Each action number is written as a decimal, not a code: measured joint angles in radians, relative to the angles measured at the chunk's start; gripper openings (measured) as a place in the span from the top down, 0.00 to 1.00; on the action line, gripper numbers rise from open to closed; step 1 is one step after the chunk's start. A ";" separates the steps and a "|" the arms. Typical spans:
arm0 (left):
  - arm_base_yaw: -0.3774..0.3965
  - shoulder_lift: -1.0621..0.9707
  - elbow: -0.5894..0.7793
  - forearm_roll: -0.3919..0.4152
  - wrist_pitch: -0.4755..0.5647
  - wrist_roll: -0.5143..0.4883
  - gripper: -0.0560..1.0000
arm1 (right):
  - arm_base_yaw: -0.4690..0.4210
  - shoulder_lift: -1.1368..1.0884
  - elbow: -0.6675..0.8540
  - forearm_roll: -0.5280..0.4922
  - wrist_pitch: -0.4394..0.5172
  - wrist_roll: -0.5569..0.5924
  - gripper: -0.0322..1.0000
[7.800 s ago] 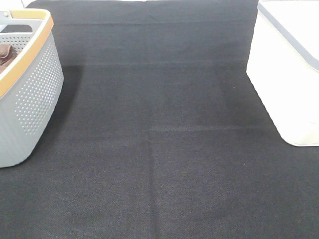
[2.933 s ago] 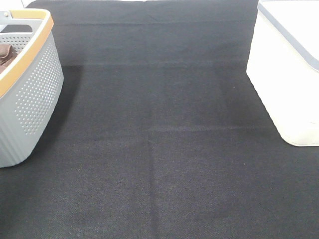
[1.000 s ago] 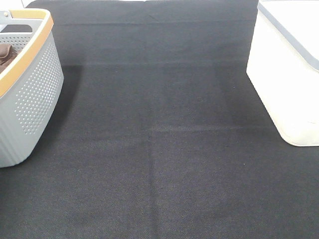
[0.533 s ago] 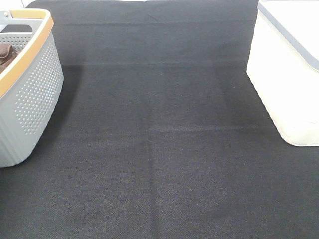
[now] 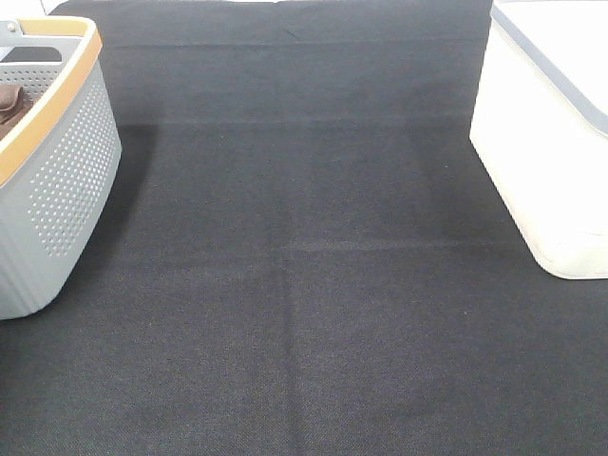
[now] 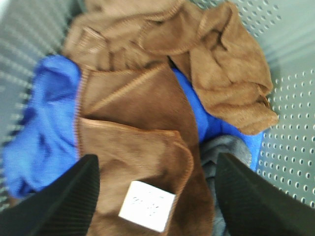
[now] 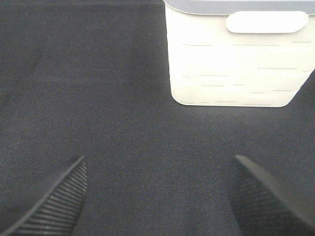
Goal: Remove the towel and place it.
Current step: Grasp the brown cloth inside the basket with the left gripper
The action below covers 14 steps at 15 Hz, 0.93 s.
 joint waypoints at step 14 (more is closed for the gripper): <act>-0.073 0.155 -0.011 -0.029 -0.060 -0.003 0.41 | 0.000 0.000 0.000 0.000 0.000 0.000 0.25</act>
